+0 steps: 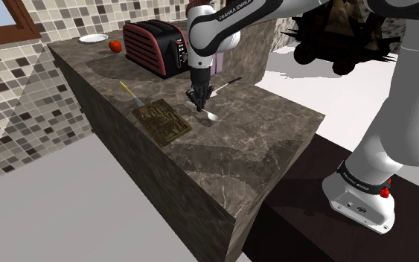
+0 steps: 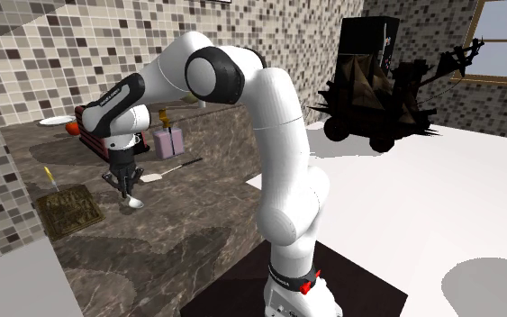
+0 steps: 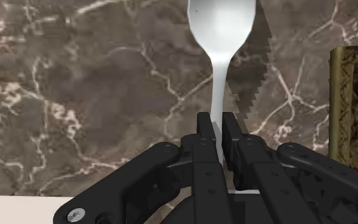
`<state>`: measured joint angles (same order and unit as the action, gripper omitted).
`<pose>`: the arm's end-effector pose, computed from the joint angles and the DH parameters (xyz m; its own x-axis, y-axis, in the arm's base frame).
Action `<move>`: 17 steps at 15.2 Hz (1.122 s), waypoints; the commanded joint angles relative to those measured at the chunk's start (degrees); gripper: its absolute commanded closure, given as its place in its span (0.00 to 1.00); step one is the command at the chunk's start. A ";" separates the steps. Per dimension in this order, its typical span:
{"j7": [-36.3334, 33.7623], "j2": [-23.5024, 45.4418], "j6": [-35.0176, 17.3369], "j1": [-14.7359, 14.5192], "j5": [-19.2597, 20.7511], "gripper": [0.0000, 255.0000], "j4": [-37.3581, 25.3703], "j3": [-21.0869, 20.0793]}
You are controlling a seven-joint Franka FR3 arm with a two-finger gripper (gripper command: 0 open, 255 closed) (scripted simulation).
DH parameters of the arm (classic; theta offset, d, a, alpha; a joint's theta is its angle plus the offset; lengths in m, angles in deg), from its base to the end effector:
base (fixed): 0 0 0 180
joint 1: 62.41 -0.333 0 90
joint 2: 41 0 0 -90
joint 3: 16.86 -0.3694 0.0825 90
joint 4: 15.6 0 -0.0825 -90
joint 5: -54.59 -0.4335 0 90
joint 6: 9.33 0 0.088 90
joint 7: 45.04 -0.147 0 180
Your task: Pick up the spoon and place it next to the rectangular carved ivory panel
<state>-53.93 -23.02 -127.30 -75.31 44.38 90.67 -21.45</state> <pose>0.6346 0.2138 0.3295 0.9878 0.0653 -0.1416 0.0437 -0.9876 -0.1508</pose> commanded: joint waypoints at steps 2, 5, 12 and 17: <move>0.00 0.00 0.00 0.00 0.00 0.00 0.00 0.00; 0.00 0.00 0.00 0.00 0.00 0.00 0.00 0.00; -0.25 -1.98 6.71 0.64 0.37 0.00 -4.66 0.37; -0.25 -1.97 6.71 0.63 0.37 0.00 -4.67 0.37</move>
<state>-54.18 -24.98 -120.61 -74.67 44.75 86.00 -21.08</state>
